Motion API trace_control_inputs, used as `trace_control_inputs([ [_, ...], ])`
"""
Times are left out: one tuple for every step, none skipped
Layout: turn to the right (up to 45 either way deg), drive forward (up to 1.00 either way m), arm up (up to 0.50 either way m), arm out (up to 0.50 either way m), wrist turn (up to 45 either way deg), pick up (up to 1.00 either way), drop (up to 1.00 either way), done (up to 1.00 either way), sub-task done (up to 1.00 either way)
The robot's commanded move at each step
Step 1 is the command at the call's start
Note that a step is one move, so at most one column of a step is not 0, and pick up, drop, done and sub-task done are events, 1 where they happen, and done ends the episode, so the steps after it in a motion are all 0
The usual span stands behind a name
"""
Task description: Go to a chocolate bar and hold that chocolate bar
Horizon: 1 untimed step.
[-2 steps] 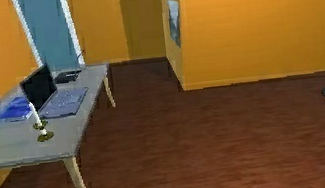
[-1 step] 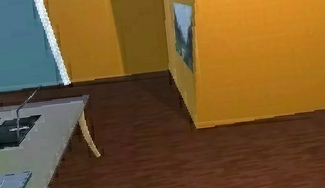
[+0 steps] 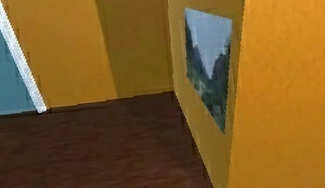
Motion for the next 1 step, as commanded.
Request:
trace_control_inputs([
  [-3.0,0.00,0.00,0.00,0.0,0.00,0.00,0.00,0.00],
])
